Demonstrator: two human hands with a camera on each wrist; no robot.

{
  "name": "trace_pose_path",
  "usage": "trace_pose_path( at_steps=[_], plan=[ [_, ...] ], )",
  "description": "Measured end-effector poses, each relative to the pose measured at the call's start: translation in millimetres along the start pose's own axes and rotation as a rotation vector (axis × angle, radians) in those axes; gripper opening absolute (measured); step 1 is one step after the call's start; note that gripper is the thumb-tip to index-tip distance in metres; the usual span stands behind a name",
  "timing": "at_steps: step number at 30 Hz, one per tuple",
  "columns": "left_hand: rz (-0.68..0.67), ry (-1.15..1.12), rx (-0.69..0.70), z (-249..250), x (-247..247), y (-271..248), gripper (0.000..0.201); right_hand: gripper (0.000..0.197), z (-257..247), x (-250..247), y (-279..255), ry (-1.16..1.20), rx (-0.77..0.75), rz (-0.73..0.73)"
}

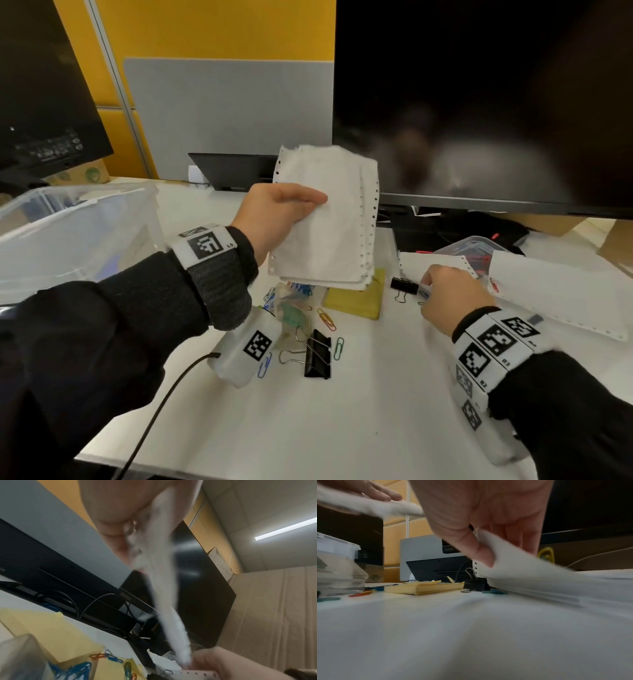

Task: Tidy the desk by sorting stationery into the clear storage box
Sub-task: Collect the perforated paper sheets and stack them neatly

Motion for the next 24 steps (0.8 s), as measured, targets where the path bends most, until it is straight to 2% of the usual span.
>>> trace_pose_path(
  at_steps=[3,5,7,10,13,17,19,21,24],
  plan=[
    [0.029,0.064,0.065,4,2,1,0.026,0.027,-5,-12,-4,0.061,-0.059,0.142],
    [0.012,0.139,0.161,9,4,1,0.026,0.025,-10,-20,-7,0.141,-0.149,0.26],
    [-0.082,0.225,0.269,16,11,-5,0.026,0.022,-17,-25,-10,0.289,-0.299,0.417],
    [-0.268,0.391,0.431,23,25,-19,0.043,0.021,-22,-26,-12,0.456,-0.45,0.579],
    [-0.345,0.529,0.516,24,38,-29,0.047,0.021,-22,-27,-14,0.538,-0.488,0.645],
    [-0.362,0.579,0.545,18,52,-33,0.027,0.023,-24,-30,-16,0.667,-0.546,0.651],
    [-0.3,0.56,0.516,16,54,-30,0.03,0.027,-24,-30,-15,0.71,-0.503,0.611],
    [-0.204,0.519,0.458,18,49,-25,0.032,0.042,-17,-28,-10,0.733,-0.371,0.586],
    [-0.081,0.45,0.361,22,38,-13,0.033,0.065,2,-24,-3,0.549,-0.129,0.511]
  ],
)
Point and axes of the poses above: each hand's wrist, its own y-axis towards the middle knuckle, its own x-axis out of the palm, z = x × y, the point moved 4 cm from there along y, towards the middle knuckle, and after that the axes turned 15 degrees about z, right-handed, at the moved point
